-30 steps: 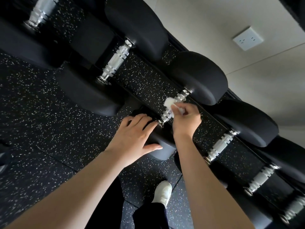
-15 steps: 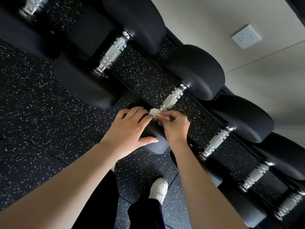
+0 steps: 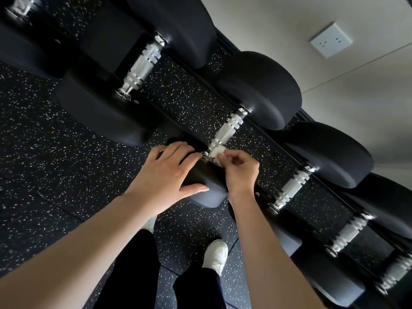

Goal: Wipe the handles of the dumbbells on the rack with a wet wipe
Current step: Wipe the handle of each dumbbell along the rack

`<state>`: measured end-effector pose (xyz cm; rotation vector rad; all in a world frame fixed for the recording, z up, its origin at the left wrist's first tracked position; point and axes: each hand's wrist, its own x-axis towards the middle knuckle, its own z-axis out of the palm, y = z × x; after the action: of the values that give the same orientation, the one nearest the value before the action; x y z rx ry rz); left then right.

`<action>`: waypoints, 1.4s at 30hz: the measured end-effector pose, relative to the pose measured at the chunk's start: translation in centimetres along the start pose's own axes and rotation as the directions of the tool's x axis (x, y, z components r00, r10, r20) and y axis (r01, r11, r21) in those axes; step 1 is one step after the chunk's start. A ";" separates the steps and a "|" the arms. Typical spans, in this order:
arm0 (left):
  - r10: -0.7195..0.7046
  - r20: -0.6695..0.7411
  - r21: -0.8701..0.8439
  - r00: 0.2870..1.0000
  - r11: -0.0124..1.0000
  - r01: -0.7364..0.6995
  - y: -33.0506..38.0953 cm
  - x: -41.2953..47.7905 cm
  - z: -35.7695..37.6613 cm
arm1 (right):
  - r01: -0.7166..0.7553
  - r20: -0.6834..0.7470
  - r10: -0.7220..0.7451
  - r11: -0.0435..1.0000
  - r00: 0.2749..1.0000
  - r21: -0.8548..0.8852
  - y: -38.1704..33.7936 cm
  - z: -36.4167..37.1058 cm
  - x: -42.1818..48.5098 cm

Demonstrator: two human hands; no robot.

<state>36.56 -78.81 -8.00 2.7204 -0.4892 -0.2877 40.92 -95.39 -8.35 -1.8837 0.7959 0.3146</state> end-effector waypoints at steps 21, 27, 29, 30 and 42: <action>-0.006 0.015 0.003 1.000 1.000 0.006 0.1 -0.1 -0.1 | 0.103 -0.289 -0.003 0.938 0.957 0.331 -4.2 0.3 5.3; -0.009 0.019 0.004 1.000 1.000 0.009 0.1 -0.1 0.0 | 0.053 -0.160 0.029 0.875 0.987 0.482 -3.2 0.4 4.9; -0.011 0.019 -0.001 1.000 1.000 0.011 0.1 -0.2 0.0 | 0.053 -0.109 -0.002 0.882 0.994 0.468 -3.0 -0.3 4.9; -0.011 0.018 -0.004 1.000 1.000 0.011 0.1 -0.2 0.0 | 0.052 -0.081 -0.018 0.891 0.997 0.451 -2.8 -0.6 5.0; -0.018 -0.029 -0.011 0.999 1.000 0.018 0.3 -0.2 0.3 | -0.185 0.262 -0.067 0.544 0.963 0.818 -1.7 -0.3 7.0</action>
<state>36.19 -79.11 -8.16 2.7161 -0.4543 -0.2546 47.26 -97.88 -10.80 -0.8579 0.6489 0.1613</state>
